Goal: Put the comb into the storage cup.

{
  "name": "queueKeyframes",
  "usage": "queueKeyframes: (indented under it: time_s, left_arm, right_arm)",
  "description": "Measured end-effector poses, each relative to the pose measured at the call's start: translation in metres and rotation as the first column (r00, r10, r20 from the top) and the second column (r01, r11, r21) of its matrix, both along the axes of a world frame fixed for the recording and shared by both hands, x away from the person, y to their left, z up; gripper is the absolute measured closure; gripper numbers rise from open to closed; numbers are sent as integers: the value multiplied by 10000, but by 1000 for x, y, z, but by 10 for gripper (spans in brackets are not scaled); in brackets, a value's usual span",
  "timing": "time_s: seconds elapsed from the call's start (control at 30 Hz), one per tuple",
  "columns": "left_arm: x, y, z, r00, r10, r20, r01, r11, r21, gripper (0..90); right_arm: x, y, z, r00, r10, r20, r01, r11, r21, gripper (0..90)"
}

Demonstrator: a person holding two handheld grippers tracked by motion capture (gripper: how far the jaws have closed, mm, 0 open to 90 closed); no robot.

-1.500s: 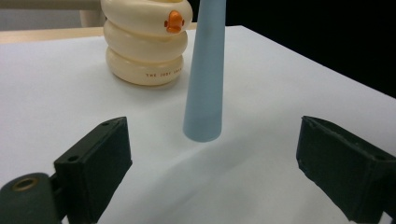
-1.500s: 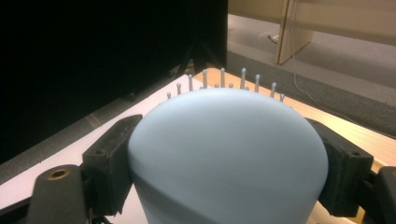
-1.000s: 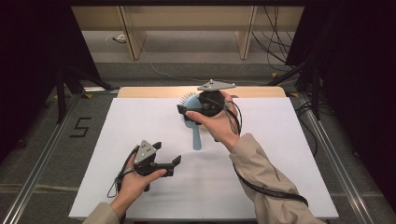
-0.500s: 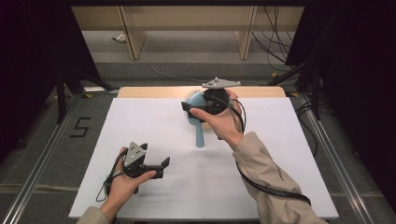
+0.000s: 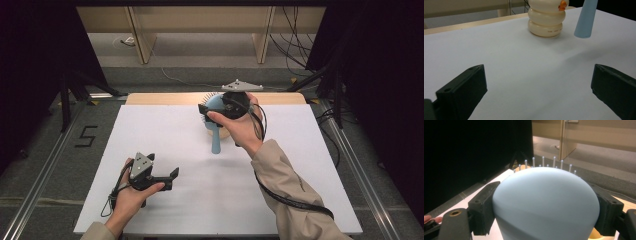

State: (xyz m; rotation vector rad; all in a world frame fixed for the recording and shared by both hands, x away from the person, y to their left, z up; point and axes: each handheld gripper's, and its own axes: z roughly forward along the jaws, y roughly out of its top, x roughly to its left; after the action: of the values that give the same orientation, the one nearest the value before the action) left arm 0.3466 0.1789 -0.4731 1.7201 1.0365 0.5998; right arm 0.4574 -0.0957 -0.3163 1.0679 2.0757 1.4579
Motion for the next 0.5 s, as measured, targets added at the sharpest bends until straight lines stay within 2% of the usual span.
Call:
queueKeyframes:
  time_s: [0.5]
  left_arm:
    - [1,2,1,10000,98,12,-98,9999,-56,0]
  right_arm:
    - [5,-7,6,9994,-330,135,327,9993,193,210]
